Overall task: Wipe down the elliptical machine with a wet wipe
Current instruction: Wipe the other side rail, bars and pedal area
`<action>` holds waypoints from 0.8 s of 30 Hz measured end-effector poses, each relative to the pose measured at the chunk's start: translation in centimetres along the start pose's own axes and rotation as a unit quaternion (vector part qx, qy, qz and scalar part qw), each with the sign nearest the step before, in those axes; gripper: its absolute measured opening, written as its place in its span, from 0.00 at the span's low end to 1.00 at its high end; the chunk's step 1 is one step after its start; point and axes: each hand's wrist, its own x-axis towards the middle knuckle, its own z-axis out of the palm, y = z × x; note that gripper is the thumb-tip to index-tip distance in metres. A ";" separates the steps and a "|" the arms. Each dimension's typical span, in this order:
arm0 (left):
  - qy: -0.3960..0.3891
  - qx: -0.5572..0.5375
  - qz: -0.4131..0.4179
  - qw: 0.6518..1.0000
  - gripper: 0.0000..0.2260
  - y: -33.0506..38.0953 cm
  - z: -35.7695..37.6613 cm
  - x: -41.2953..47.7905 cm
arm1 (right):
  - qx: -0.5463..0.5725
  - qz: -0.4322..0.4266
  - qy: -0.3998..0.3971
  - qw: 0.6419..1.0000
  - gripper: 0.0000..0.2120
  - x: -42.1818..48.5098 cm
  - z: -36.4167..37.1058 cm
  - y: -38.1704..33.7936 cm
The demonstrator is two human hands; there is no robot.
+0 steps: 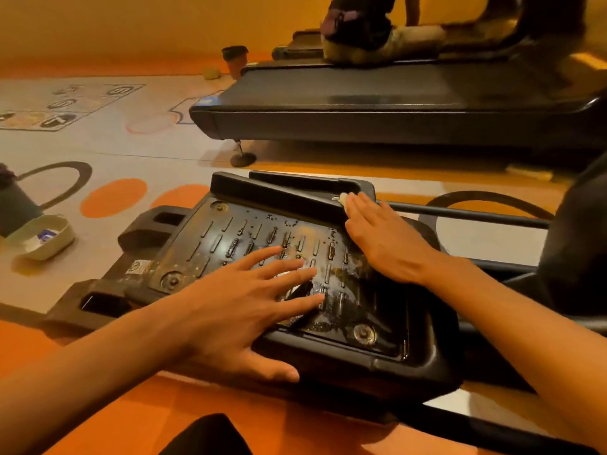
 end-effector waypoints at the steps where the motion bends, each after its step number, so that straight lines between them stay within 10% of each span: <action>1: -0.001 -0.009 0.001 1.000 0.42 -0.2 0.0 -0.2 | -0.005 -0.013 -0.001 1.000 0.28 1.1 0.2 -0.9; 16: 0.047 0.022 0.031 0.998 0.41 -0.4 0.5 -0.5 | -0.108 -0.210 0.012 0.972 0.33 12.2 0.9 -11.7; 24: 0.067 0.047 0.019 0.996 0.42 -0.3 0.9 -0.5 | -0.096 -0.077 -0.044 0.991 0.38 2.0 1.4 -5.1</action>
